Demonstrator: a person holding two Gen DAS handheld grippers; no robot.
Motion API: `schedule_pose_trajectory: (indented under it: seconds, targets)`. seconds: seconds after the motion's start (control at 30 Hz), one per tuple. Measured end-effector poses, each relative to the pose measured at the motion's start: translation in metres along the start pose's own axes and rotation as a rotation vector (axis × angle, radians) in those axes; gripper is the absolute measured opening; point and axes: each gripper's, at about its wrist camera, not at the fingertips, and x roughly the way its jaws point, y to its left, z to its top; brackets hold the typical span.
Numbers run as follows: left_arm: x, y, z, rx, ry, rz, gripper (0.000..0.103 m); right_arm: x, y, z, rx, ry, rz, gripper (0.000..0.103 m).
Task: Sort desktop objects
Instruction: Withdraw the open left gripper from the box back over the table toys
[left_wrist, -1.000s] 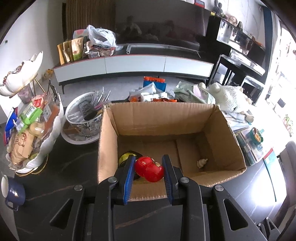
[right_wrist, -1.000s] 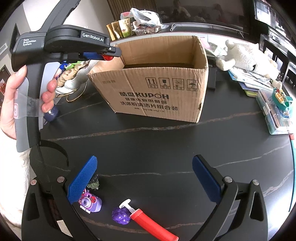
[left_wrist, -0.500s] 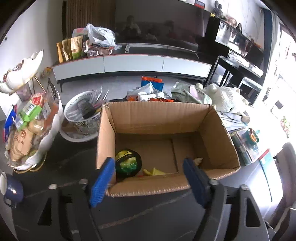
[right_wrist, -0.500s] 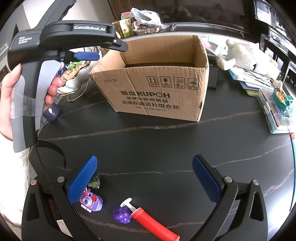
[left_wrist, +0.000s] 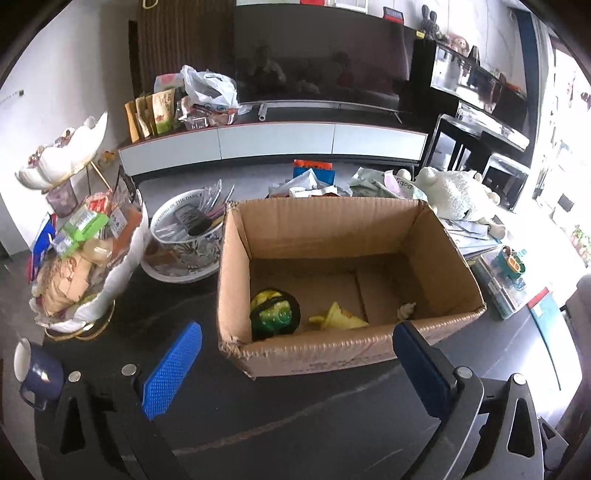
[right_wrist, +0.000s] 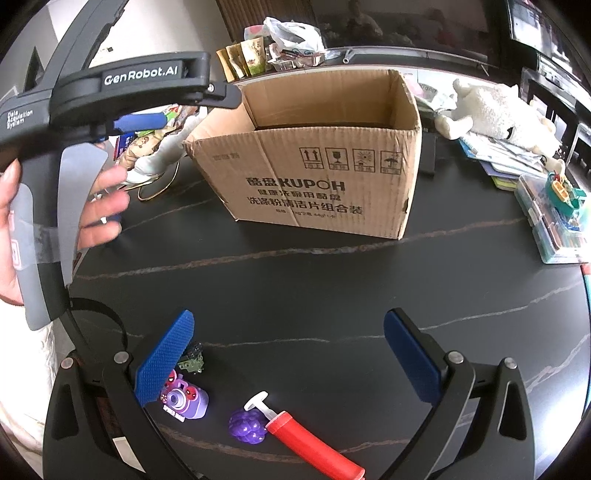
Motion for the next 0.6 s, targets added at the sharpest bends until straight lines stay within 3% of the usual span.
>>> schedule_pose_trajectory:
  seconds: [0.27, 0.43, 0.6]
  targets:
    - [-0.008, 0.011, -0.024, -0.071, 0.048, -0.088, 0.102, -0.004, 0.002, -0.007, 0.012, -0.038, 0.014, 0.102]
    - [-0.022, 0.012, -0.039, -0.062, 0.016, -0.041, 0.102, -0.002, 0.004, -0.012, 0.022, -0.032, 0.038, 0.102]
    - [-0.032, 0.018, -0.05, -0.095, 0.035, -0.06, 0.102, -0.004, 0.007, -0.015, 0.016, -0.028, 0.051, 0.102]
